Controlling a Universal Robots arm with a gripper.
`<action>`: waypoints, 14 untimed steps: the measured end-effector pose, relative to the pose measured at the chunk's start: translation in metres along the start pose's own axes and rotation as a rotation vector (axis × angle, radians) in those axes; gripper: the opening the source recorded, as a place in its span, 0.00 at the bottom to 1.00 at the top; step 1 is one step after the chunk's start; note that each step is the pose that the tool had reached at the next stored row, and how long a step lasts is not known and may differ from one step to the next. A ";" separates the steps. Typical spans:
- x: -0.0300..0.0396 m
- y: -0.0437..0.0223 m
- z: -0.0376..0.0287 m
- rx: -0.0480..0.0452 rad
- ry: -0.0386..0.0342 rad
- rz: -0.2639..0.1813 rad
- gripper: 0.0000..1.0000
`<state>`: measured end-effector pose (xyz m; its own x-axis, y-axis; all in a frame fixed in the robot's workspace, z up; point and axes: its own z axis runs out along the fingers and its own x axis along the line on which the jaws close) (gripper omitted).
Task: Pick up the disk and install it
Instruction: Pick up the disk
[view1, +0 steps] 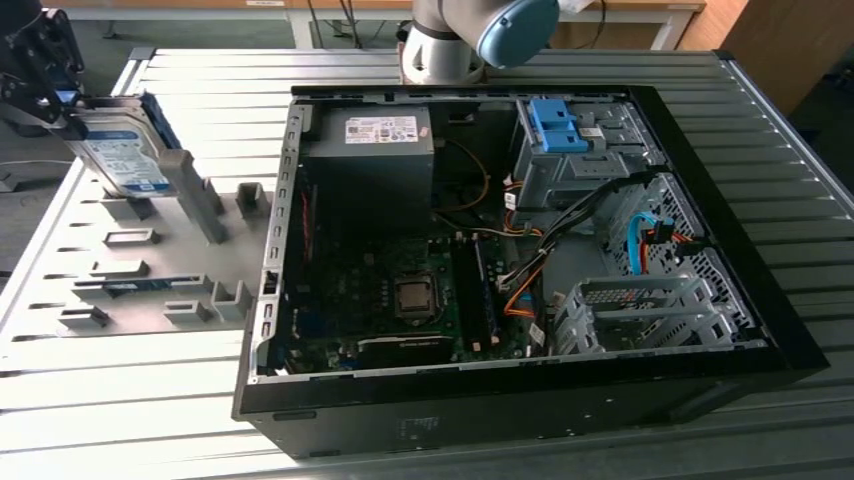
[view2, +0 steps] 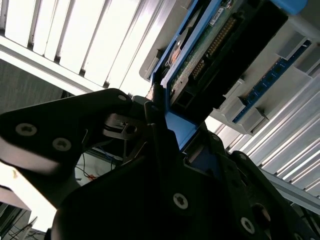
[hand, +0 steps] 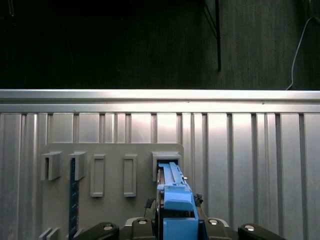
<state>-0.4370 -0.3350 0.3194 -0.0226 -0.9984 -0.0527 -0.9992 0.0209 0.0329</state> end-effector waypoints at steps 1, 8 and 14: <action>-0.0001 0.0000 -0.0006 0.0000 0.0000 0.000 0.36; -0.0003 0.0001 -0.0046 0.0002 -0.0001 0.000 0.36; -0.0003 0.0002 -0.0057 0.0001 0.0000 0.000 0.36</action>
<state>-0.4370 -0.3350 0.3251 -0.0226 -0.9984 -0.0527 -0.9992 0.0209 0.0328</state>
